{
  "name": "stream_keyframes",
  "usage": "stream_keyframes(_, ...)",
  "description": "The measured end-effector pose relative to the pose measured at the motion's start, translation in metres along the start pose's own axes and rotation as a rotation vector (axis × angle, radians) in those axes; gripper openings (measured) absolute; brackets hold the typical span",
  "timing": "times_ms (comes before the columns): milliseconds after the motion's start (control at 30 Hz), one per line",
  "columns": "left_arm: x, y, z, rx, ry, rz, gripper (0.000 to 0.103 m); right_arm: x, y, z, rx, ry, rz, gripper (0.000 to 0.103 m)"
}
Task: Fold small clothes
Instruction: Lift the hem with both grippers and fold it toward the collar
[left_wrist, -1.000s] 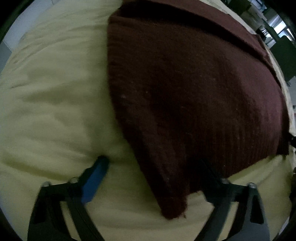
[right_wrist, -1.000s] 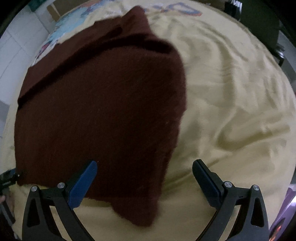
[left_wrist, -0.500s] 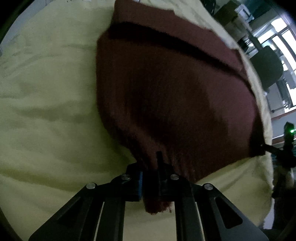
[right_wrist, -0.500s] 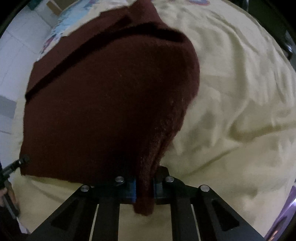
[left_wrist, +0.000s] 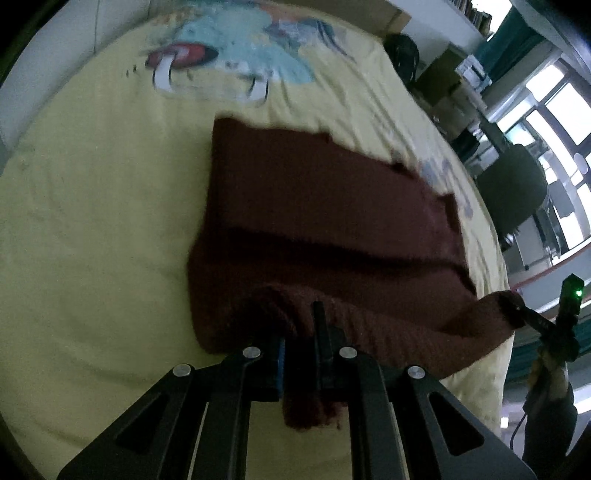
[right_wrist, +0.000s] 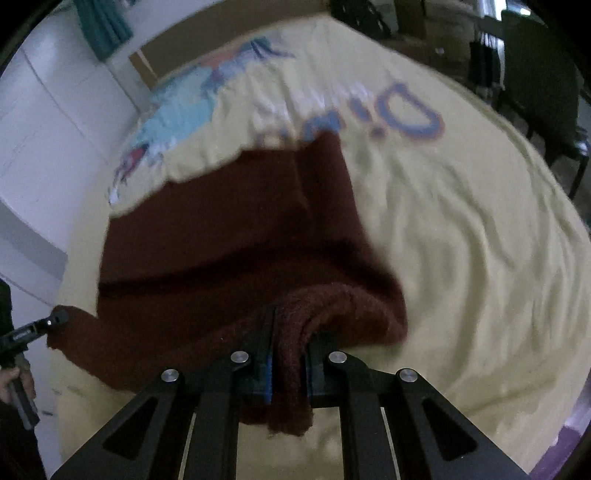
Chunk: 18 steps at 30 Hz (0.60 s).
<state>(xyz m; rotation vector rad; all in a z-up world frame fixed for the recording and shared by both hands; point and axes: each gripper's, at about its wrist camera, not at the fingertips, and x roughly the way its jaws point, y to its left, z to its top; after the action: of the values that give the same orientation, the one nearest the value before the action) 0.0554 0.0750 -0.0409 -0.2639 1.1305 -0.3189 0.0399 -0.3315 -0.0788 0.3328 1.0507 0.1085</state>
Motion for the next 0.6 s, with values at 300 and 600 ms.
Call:
stream_keyframes(300, 0.000, -0.001, 0.089, 0.025, -0.087, 0.054, 0.009, 0.001, 0.026, 0.095, -0.048, -0.126, -0.016, 0.011)
stream_keyframes(600, 0.069, 0.008, 0.140, 0.061, -0.059, 0.186, 0.009, 0.083, 0.037, 0.159, -0.083, -0.003, -0.112, 0.011)
